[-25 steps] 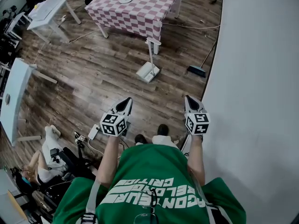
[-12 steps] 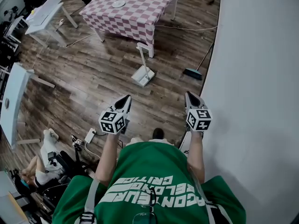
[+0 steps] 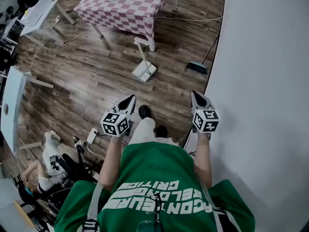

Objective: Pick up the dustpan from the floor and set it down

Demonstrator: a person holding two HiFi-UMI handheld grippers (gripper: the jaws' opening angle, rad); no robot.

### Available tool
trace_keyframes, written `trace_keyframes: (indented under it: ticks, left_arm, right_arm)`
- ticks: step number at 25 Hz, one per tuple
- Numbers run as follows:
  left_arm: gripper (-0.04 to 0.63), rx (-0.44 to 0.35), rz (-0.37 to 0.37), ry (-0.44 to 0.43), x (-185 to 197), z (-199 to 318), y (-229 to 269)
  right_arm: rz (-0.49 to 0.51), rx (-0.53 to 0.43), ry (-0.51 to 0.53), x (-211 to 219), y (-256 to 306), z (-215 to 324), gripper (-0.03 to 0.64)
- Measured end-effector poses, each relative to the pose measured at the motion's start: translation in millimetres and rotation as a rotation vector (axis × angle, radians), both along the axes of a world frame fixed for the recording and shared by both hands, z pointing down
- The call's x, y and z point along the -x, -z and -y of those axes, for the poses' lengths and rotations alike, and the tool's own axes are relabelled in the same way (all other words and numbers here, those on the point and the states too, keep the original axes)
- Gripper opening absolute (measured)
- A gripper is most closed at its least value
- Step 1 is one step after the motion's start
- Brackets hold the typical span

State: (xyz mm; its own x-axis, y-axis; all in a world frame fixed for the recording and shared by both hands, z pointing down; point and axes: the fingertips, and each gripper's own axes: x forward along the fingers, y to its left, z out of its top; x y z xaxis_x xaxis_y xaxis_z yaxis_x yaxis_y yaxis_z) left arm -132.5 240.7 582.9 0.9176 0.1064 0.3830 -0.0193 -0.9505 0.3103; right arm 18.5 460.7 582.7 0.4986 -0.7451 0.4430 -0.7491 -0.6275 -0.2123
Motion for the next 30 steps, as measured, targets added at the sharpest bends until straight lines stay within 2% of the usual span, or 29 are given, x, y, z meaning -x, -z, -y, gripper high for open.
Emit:
trace_keyframes:
  ticks: [5, 12, 21, 30]
  left_arm:
    - [0.003, 0.025, 0.006, 0.001, -15.1, 8.7, -14.5]
    - [0.003, 0.054, -0.024, 0.010, -60.7, 42.6, -15.9]
    - [0.003, 0.074, -0.025, 0.044, -120.7, 125.4, -16.2]
    - [0.003, 0.088, -0.022, 0.052, -178.2, 210.5, -16.2]
  right_arm:
    - [0.009, 0.023, 0.006, -14.2, -12.4, 7.3, 0.008]
    - [-0.010, 0.039, -0.006, -61.6, -7.6, 30.3, 0.008]
    - [-0.006, 0.062, 0.065, -118.5, -9.5, 124.5, 0.008]
    - [-0.006, 0.085, 0.083, -177.1, -4.7, 211.5, 0.008]
